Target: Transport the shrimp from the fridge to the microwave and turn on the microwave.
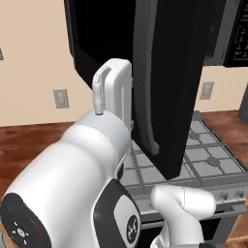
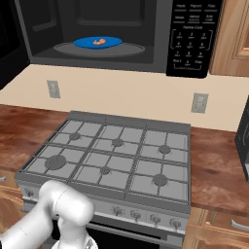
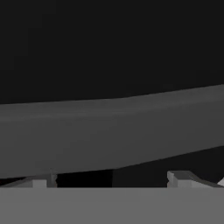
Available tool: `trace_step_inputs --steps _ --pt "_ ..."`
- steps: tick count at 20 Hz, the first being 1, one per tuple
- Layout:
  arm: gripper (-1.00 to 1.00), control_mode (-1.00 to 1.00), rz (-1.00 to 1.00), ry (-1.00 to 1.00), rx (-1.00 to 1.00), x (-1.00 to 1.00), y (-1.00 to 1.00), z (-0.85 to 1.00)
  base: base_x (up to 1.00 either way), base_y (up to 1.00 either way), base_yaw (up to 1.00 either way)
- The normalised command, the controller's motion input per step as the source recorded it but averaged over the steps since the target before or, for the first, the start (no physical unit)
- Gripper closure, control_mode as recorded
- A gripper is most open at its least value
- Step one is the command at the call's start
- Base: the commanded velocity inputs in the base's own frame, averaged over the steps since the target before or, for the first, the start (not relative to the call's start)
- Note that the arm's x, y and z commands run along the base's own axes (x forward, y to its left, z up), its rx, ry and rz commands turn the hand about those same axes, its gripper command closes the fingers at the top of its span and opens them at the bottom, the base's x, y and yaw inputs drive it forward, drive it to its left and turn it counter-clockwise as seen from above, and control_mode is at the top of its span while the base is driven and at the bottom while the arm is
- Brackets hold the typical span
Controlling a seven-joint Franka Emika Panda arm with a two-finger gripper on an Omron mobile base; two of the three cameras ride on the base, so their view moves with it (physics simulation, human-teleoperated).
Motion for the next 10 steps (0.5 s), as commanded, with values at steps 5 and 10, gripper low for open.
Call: trace_step_inputs --steps 5,10 --pt "-1.0 -1.0 0.0 -0.03 0.0 0.48 -0.48 -0.1 0.0 0.0 0.0" --pt "-1.0 -1.0 0.0 -0.06 -0.01 0.52 -0.44 -0.13 0.0 0.0 0.0"
